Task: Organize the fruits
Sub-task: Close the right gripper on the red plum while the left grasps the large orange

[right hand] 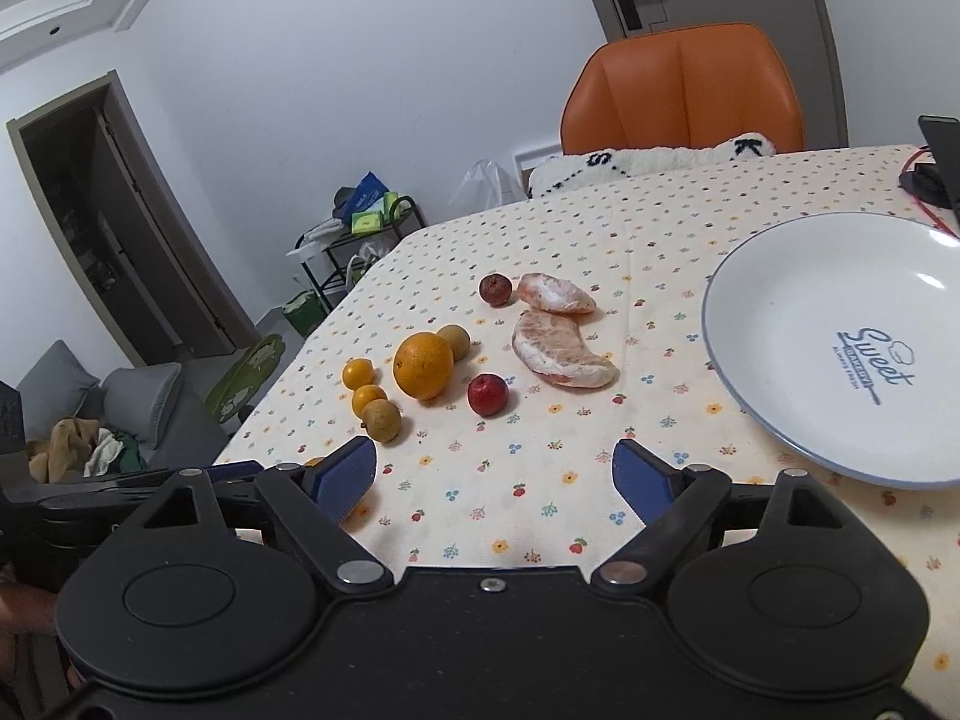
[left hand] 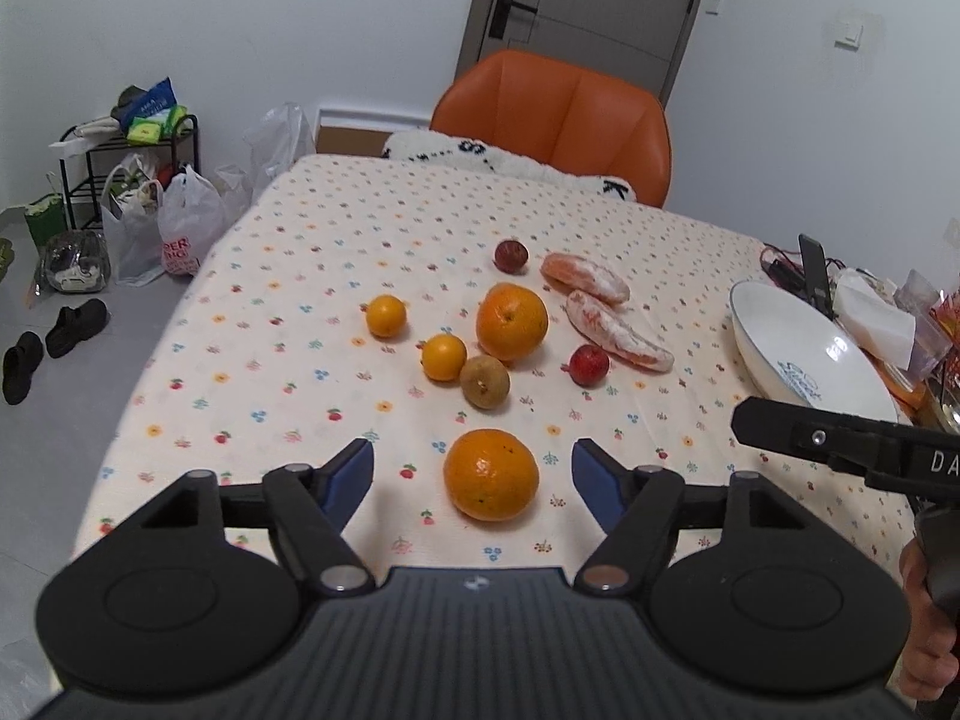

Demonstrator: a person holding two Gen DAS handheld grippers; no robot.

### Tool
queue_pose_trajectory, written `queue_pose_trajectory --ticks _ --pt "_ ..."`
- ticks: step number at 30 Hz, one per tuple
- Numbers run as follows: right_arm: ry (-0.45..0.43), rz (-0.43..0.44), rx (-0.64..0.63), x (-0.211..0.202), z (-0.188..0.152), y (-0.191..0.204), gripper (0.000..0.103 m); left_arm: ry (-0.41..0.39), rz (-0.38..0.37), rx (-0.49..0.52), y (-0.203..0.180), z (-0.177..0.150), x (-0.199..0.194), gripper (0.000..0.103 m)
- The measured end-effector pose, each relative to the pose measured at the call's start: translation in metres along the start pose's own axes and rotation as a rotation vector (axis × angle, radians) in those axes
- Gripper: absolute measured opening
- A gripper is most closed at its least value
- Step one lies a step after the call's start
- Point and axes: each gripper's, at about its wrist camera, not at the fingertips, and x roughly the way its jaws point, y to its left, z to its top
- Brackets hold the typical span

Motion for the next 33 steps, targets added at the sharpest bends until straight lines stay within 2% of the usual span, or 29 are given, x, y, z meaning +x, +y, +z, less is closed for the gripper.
queue_pose_trajectory --ticks 2,4,6,7,18,30,33 --pt "0.008 0.005 -0.007 0.005 0.001 0.0 0.08 0.018 -0.008 0.003 0.0 -0.001 0.007 0.065" --pt "0.023 0.011 -0.011 0.011 0.002 0.0 0.076 0.039 -0.006 0.003 0.0 -0.002 0.014 0.056" --pt "0.033 0.014 -0.014 0.018 0.004 -0.001 0.072 0.06 -0.032 -0.003 0.003 -0.003 0.021 0.038" --pt "0.04 0.013 -0.017 0.022 0.005 -0.001 0.07 0.064 -0.045 -0.009 0.004 -0.002 0.022 0.038" --pt "0.055 0.005 -0.039 0.054 0.022 0.003 0.059 0.041 0.004 -0.014 0.015 0.01 0.024 0.037" --pt "0.084 -0.036 -0.104 0.086 0.029 0.015 0.054 0.021 0.049 -0.061 0.042 0.018 0.025 0.037" --pt "0.095 -0.031 -0.112 0.093 0.027 0.017 0.045 0.015 0.07 -0.074 0.049 0.02 0.025 0.037"
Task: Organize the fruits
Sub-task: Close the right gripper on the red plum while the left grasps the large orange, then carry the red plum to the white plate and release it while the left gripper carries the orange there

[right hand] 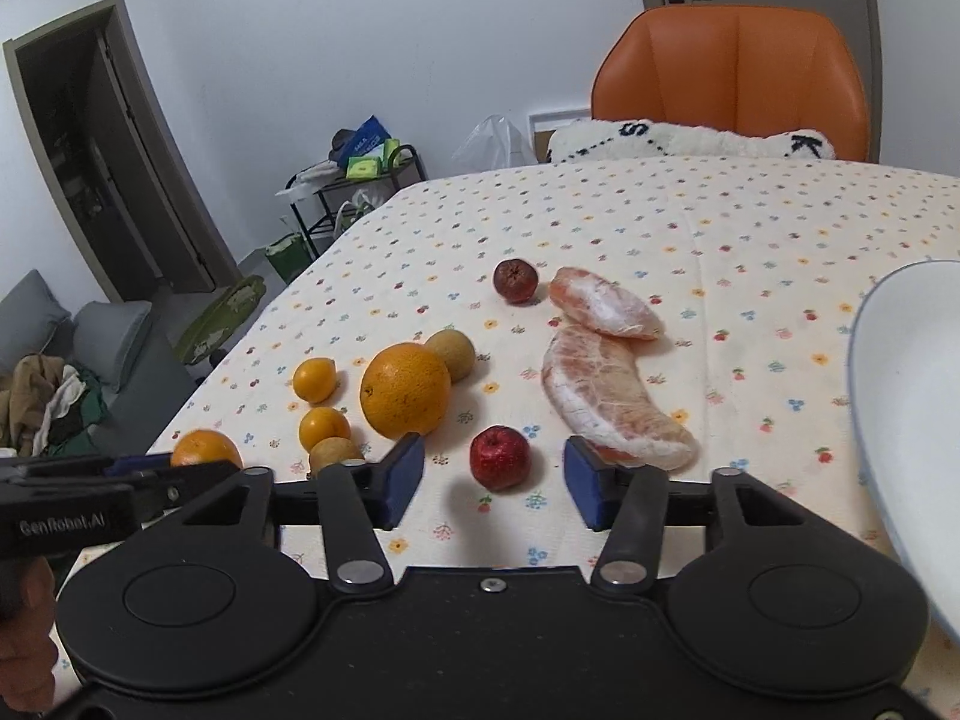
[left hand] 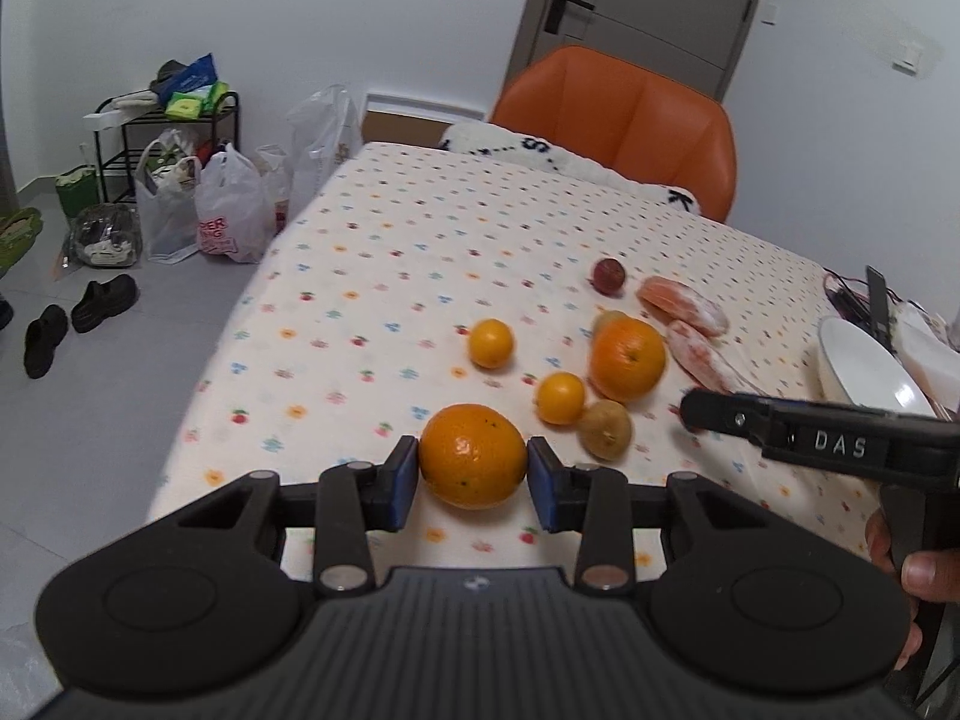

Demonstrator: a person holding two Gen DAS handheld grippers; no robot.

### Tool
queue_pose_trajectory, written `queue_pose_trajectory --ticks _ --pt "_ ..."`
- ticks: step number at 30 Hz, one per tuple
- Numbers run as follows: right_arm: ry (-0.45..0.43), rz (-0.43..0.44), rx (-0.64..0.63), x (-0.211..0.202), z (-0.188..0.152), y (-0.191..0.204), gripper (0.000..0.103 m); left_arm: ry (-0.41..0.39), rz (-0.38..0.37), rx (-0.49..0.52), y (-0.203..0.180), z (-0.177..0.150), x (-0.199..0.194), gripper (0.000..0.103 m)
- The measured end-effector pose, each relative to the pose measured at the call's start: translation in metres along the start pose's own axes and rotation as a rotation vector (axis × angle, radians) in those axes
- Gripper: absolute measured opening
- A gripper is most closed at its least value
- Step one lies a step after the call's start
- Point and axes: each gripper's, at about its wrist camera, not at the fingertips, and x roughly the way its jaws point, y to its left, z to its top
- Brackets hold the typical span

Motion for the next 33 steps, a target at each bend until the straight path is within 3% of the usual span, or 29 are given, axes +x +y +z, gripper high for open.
queue_pose_trajectory --ticks 2,4,33 --pt "-0.001 -0.004 -0.01 0.002 -0.001 0.001 0.039 -0.004 0.013 -0.006 0.003 0.002 0.0 0.037" --pt "0.0 -0.014 -0.028 0.002 -0.001 0.001 0.022 -0.008 0.019 -0.007 0.004 0.003 -0.001 0.037" --pt "-0.122 -0.005 0.038 -0.077 -0.009 -0.036 0.022 -0.073 -0.036 0.113 -0.064 0.005 -0.032 0.037"
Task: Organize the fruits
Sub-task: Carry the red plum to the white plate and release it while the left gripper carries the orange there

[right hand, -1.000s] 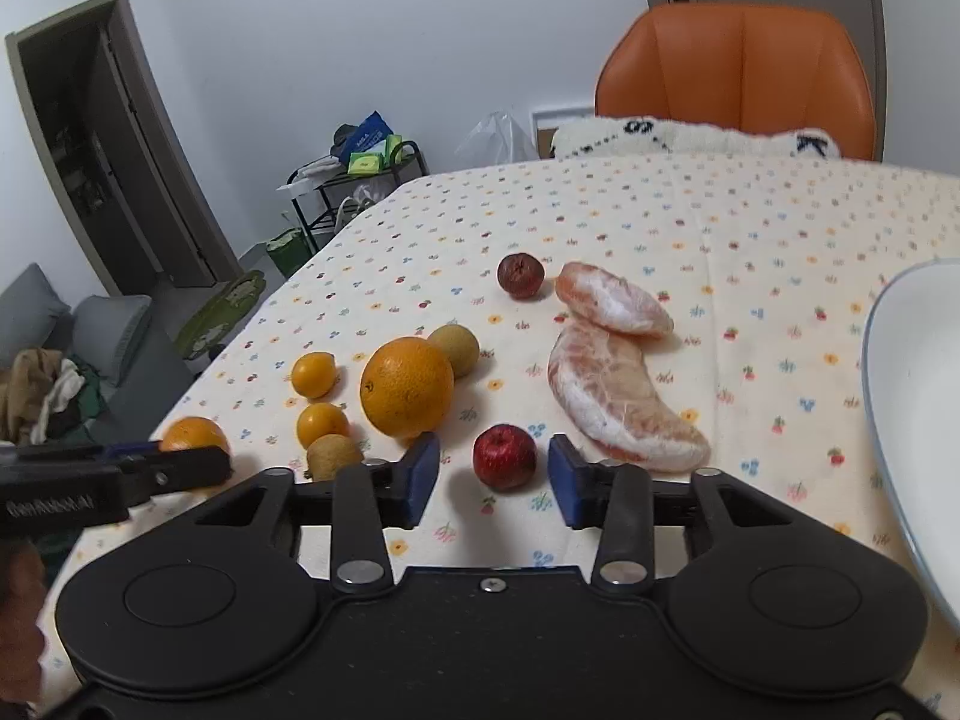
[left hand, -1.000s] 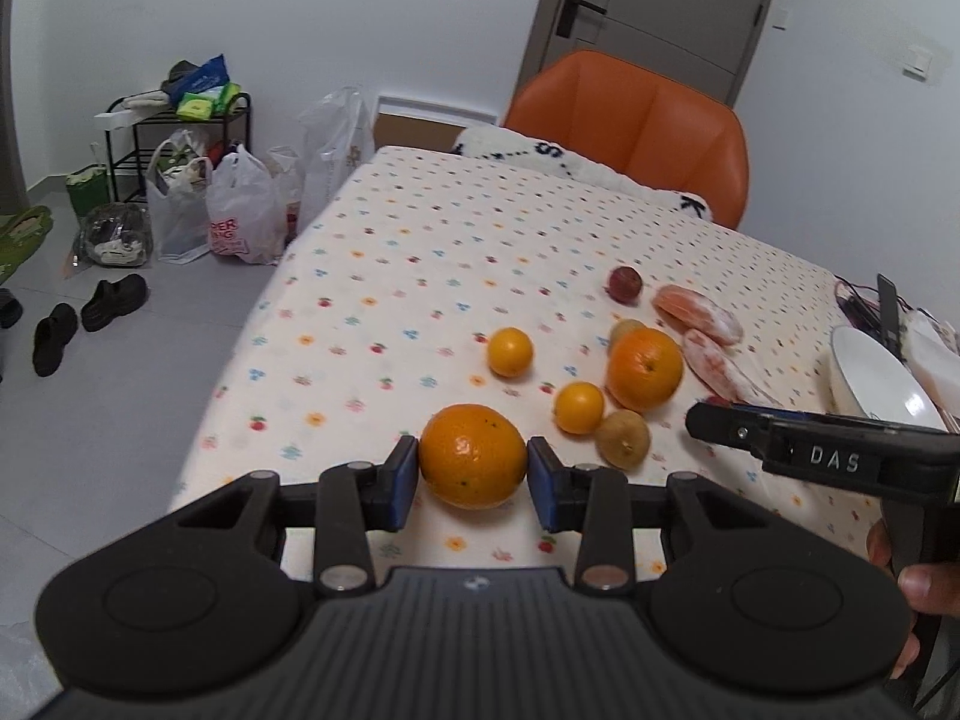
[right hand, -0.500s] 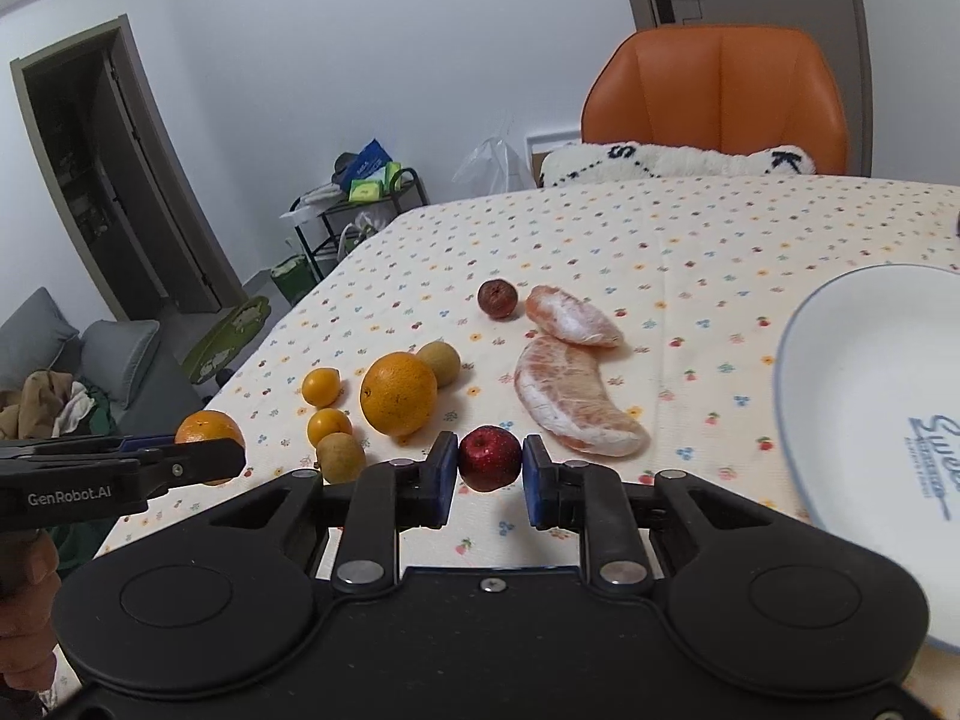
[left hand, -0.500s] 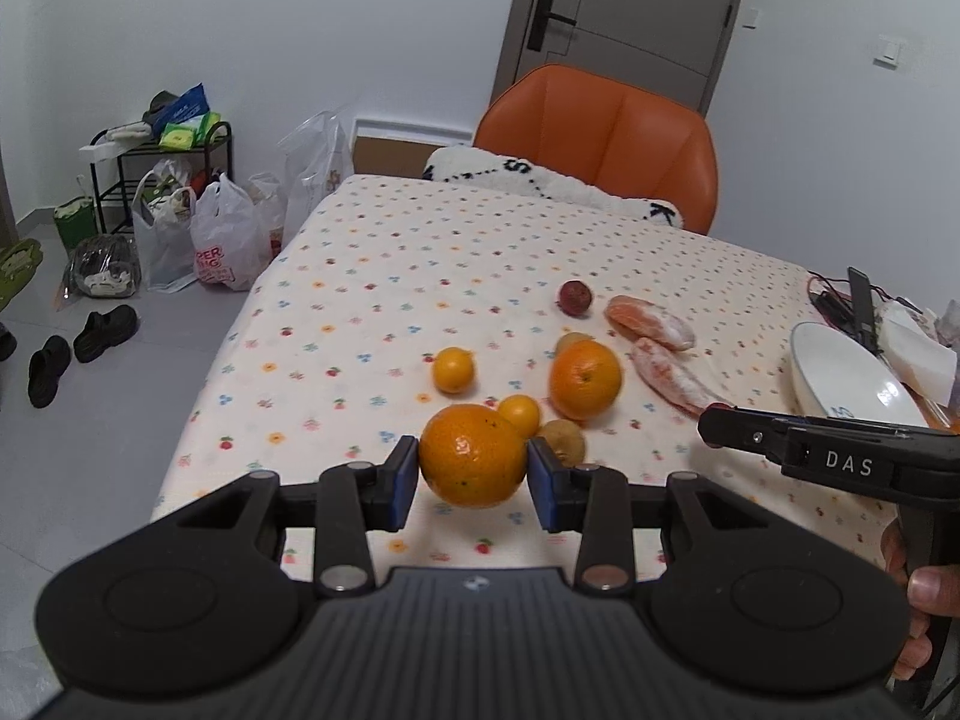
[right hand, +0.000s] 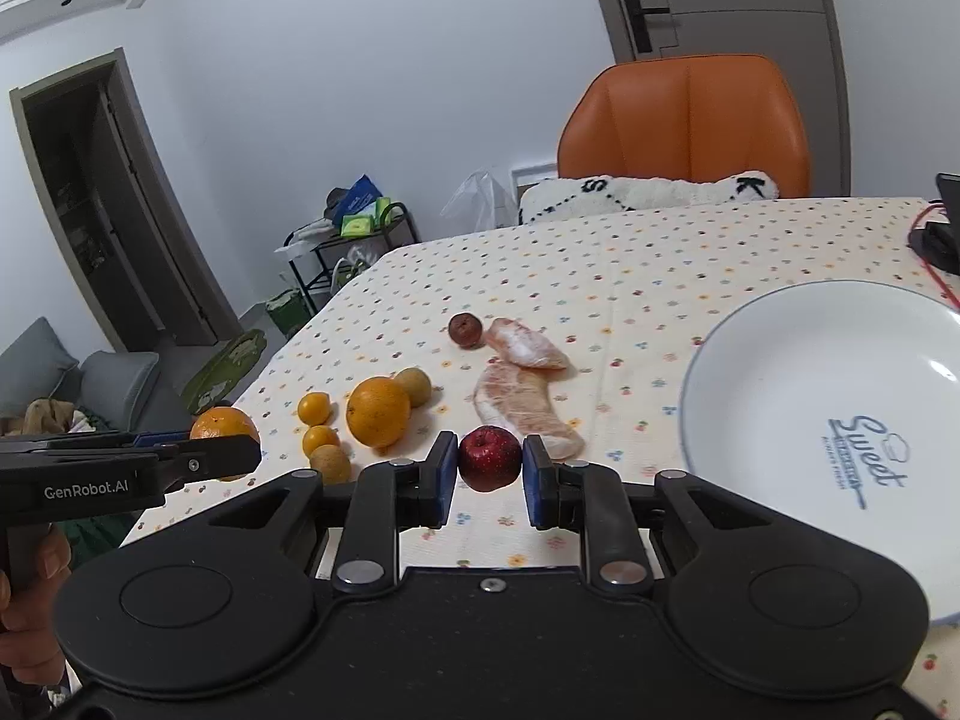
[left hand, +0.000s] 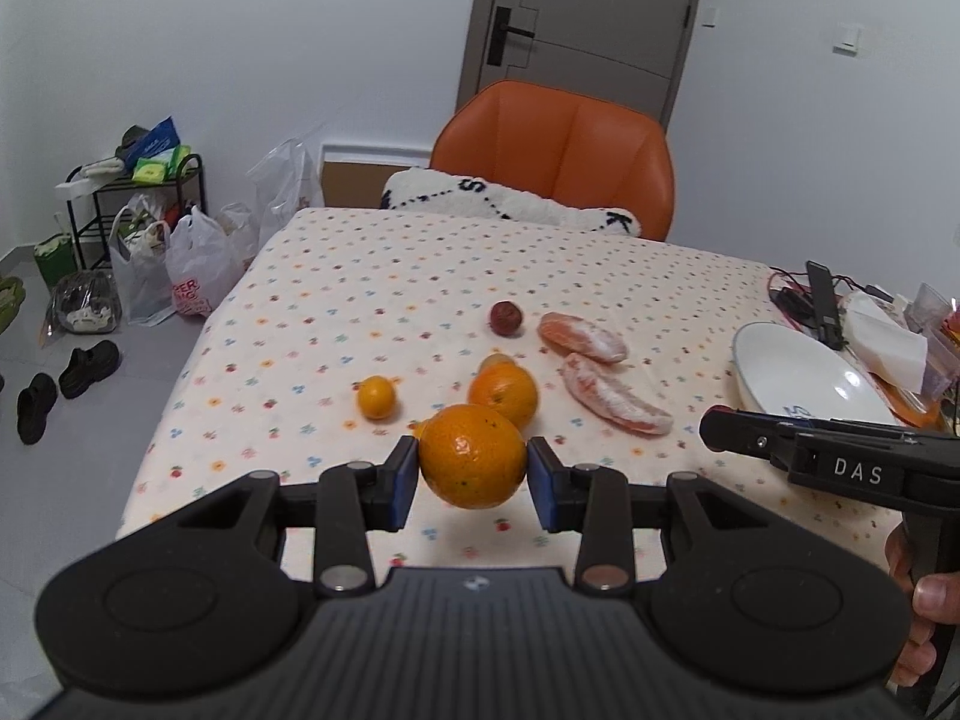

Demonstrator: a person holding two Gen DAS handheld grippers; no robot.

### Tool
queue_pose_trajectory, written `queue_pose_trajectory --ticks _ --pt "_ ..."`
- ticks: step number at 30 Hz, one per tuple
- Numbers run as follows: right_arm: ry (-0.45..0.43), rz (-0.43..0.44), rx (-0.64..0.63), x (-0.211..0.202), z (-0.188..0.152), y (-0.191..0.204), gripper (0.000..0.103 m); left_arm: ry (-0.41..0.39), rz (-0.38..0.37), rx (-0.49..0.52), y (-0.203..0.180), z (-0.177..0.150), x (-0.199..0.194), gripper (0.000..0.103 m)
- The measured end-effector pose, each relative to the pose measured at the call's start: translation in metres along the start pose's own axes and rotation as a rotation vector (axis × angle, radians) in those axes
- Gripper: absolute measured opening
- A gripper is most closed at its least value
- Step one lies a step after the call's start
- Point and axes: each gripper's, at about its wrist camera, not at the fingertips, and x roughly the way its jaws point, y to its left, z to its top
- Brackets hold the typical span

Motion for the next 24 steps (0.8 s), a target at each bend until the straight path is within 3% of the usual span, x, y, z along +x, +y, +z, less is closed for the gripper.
queue_pose_trajectory --ticks 24 --pt "-0.074 -0.088 0.076 -0.049 -0.009 -0.059 0.022 -0.018 -0.089 0.085 -0.077 0.009 0.01 0.037"
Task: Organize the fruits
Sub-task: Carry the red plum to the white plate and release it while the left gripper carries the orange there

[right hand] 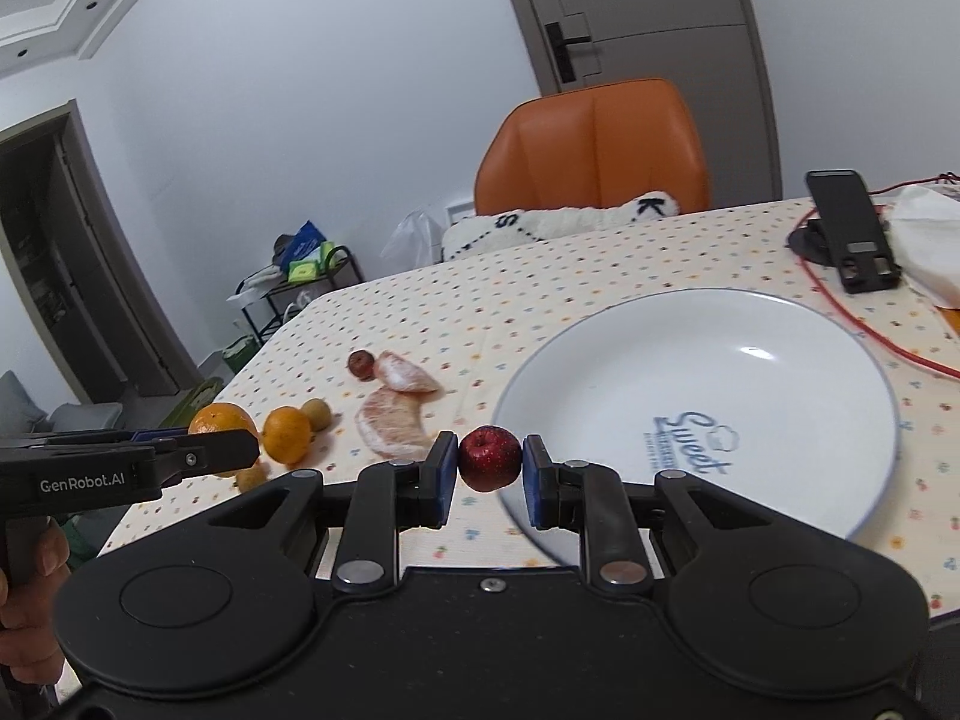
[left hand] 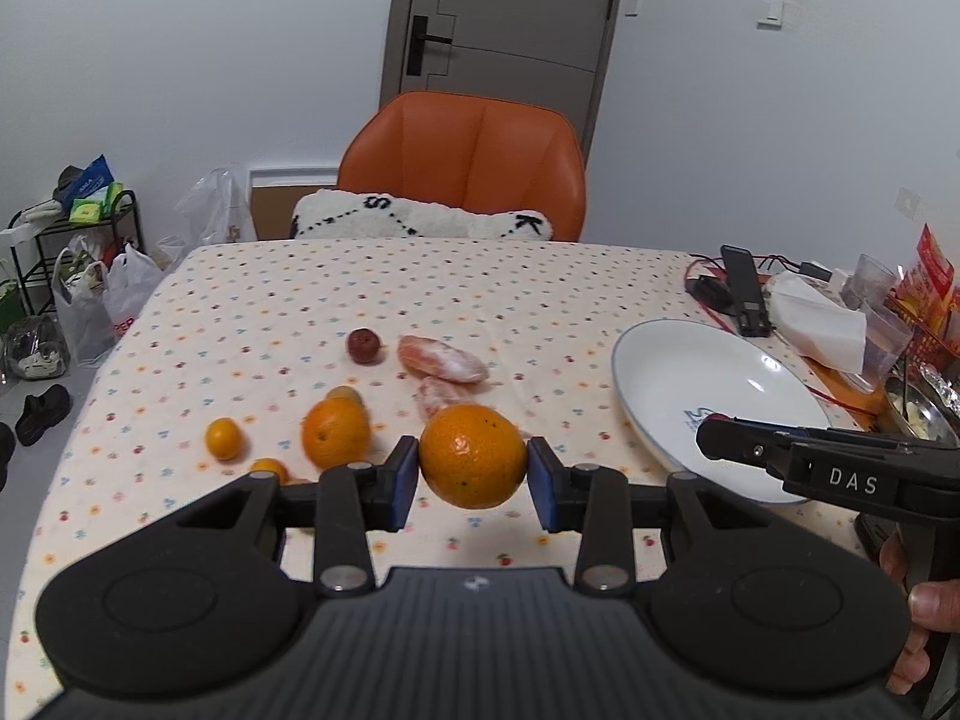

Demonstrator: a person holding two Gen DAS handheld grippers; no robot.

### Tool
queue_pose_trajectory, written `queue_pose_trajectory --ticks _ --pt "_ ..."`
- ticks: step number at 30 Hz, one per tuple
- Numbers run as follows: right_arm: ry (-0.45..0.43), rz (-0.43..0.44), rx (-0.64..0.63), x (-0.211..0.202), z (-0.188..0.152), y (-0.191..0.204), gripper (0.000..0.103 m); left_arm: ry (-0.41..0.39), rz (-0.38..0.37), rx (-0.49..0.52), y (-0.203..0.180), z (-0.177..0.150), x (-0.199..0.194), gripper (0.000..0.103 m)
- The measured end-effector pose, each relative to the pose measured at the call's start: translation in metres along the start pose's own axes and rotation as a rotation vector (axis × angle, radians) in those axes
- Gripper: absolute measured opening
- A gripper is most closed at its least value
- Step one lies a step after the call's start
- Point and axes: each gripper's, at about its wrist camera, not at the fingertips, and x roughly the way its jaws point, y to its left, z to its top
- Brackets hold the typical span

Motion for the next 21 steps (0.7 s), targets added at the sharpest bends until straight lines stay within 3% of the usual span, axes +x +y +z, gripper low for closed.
queue_pose_trajectory --ticks 21 --pt "-0.029 -0.105 0.101 -0.013 -0.012 -0.06 0.023 0.025 -0.127 0.097 -0.072 0.016 0.041 0.037"
